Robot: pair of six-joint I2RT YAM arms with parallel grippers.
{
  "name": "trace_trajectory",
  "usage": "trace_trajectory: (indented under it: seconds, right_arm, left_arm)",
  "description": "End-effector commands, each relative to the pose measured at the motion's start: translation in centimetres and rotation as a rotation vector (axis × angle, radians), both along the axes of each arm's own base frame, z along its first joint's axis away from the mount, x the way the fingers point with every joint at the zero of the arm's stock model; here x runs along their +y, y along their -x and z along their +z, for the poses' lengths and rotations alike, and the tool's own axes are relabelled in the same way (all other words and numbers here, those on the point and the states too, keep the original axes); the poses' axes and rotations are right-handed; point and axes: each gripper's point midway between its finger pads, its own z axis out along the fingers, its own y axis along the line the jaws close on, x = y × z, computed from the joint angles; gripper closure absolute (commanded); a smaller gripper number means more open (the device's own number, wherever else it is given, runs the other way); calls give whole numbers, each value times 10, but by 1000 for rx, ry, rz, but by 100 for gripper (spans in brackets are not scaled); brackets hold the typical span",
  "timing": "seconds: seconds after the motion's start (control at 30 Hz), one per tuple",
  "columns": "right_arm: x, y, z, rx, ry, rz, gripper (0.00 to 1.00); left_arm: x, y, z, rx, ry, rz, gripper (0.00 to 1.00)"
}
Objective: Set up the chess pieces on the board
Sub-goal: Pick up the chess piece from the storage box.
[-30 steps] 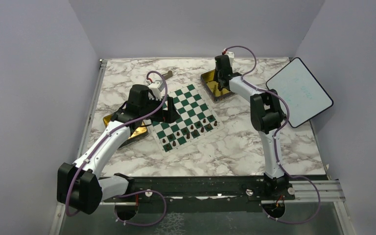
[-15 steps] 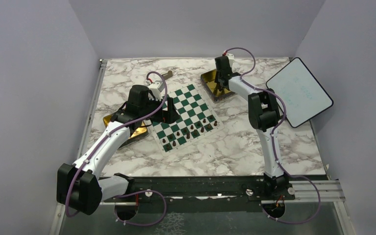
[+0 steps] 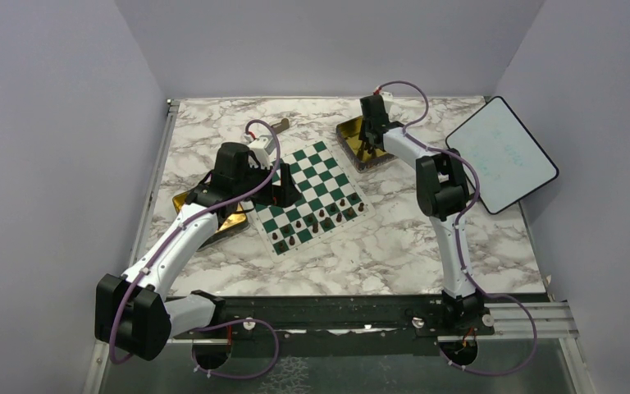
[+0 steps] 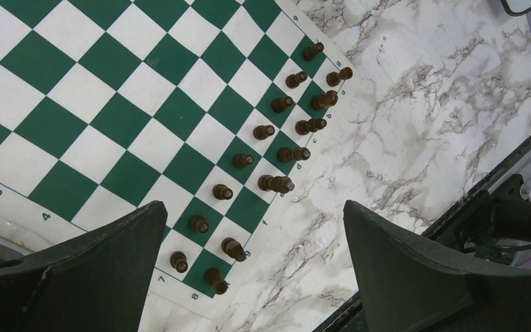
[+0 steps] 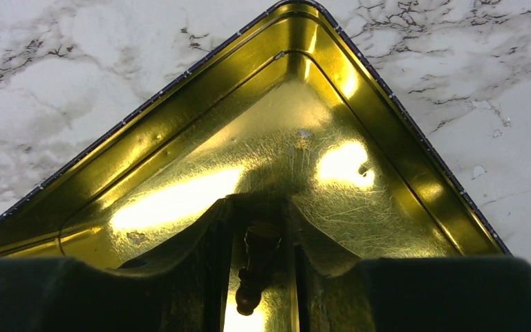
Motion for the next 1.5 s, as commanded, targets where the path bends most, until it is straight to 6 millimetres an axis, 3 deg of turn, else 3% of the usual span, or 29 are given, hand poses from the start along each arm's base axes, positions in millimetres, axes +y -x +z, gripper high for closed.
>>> trace_trajectory:
  seconds: [0.0, 0.2, 0.47, 0.9, 1.17, 1.47]
  right_arm:
    - [-2, 9, -9, 59, -20, -25, 63]
    - [-3, 10, -9, 70, -30, -47, 66]
    - [-4, 7, 6, 51, -47, -75, 79]
    - [-3, 0, 81, -63, -186, -117, 86]
    - [3, 22, 117, -95, -327, -111, 86]
    - [40, 70, 157, -116, -664, -8, 86]
  left_arm:
    - [-2, -1, 11, -43, 21, -16, 1]
    - [-2, 0, 11, -46, 21, -16, 2]
    - [0, -2, 11, -49, 13, -5, 2]
    - [10, -15, 15, -66, 4, 102, 9]
    - [-5, -33, 46, -70, 156, 169, 15]
    - [-28, -70, 88, -116, 398, 245, 25]
